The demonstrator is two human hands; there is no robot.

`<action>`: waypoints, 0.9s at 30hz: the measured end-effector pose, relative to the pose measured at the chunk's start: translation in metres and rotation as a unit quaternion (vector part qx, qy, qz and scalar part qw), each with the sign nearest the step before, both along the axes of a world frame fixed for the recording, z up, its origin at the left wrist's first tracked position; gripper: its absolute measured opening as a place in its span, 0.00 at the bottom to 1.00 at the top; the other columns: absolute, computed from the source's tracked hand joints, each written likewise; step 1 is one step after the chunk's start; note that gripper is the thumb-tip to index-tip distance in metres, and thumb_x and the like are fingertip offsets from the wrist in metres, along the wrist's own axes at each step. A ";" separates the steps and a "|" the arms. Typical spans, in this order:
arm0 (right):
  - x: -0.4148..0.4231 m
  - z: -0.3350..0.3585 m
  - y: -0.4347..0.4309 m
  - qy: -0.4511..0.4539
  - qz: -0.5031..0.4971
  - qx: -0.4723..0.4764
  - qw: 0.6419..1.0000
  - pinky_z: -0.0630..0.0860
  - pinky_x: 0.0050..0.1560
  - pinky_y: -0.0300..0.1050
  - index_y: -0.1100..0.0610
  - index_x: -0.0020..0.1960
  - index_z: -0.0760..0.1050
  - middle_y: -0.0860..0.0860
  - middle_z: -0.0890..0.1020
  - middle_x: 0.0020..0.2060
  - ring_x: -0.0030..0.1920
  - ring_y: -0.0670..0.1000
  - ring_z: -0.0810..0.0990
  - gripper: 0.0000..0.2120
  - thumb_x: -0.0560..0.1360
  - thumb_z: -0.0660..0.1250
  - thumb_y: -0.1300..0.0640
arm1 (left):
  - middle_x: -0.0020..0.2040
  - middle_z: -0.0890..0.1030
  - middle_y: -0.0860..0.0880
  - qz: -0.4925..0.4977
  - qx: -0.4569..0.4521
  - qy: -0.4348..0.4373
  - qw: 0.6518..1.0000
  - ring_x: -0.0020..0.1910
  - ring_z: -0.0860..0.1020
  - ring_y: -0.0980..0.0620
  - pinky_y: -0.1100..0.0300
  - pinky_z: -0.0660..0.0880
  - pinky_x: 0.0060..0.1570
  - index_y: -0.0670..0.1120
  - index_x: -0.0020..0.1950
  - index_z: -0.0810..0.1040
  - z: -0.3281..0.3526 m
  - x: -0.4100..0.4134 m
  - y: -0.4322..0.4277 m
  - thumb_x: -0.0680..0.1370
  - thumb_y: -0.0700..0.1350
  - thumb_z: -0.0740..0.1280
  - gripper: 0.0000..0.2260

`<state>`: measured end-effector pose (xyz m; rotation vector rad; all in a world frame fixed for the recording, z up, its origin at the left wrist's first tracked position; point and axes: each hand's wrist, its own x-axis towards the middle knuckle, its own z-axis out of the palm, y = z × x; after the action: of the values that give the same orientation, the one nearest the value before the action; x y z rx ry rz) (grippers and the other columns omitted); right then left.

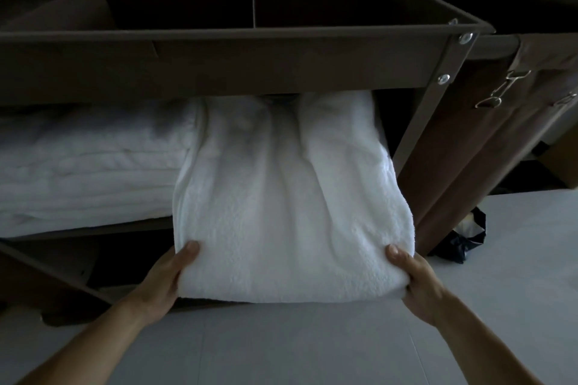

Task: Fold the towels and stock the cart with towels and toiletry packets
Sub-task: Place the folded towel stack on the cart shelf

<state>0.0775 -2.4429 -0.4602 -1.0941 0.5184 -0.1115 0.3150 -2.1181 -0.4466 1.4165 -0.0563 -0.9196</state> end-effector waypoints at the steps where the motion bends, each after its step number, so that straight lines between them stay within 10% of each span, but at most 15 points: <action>1: 0.001 -0.001 0.000 -0.004 -0.004 0.010 1.000 0.82 0.47 0.52 0.59 0.66 0.75 0.61 0.83 0.58 0.56 0.61 0.83 0.47 0.53 0.85 0.41 | 0.55 0.85 0.50 -0.011 -0.021 0.029 0.999 0.55 0.83 0.50 0.57 0.80 0.46 0.49 0.63 0.74 -0.005 0.000 -0.001 0.51 0.65 0.82 0.46; 7: 0.000 -0.001 0.001 -0.011 -0.016 0.045 0.999 0.82 0.45 0.53 0.56 0.60 0.82 0.60 0.84 0.54 0.52 0.61 0.85 0.39 0.52 0.86 0.44 | 0.47 0.87 0.49 -0.053 -0.038 0.086 0.994 0.43 0.86 0.51 0.59 0.81 0.32 0.49 0.58 0.74 0.000 0.005 -0.008 0.39 0.59 0.85 0.49; 16: -0.004 0.026 0.028 0.027 -0.128 -0.037 0.991 0.82 0.47 0.57 0.51 0.66 0.75 0.55 0.83 0.58 0.56 0.59 0.84 0.36 0.59 0.79 0.47 | 0.51 0.86 0.43 -0.046 -0.014 0.039 0.998 0.48 0.85 0.44 0.55 0.82 0.37 0.44 0.60 0.78 0.031 -0.010 -0.003 0.42 0.60 0.85 0.50; 21: 0.004 0.068 0.050 -0.004 -0.141 -0.139 0.980 0.83 0.48 0.50 0.37 0.63 0.76 0.46 0.84 0.56 0.55 0.51 0.84 0.32 0.61 0.81 0.49 | 0.52 0.86 0.44 -0.043 -0.012 -0.102 0.994 0.51 0.85 0.44 0.57 0.82 0.40 0.46 0.61 0.80 0.077 -0.034 -0.022 0.63 0.57 0.77 0.29; 27: 0.043 0.125 0.061 -0.011 -0.162 -0.327 0.931 0.83 0.48 0.52 0.25 0.58 0.73 0.45 0.82 0.53 0.52 0.49 0.83 0.26 0.63 0.71 0.43 | 0.42 0.86 0.43 -0.068 0.117 -0.302 0.944 0.42 0.85 0.44 0.44 0.81 0.49 0.43 0.47 0.85 0.153 -0.040 -0.086 0.57 0.64 0.71 0.30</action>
<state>0.1202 -2.3824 -0.3354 -1.6457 0.6599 -0.6218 0.2748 -2.2046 -0.2939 1.8977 -0.5248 -0.5840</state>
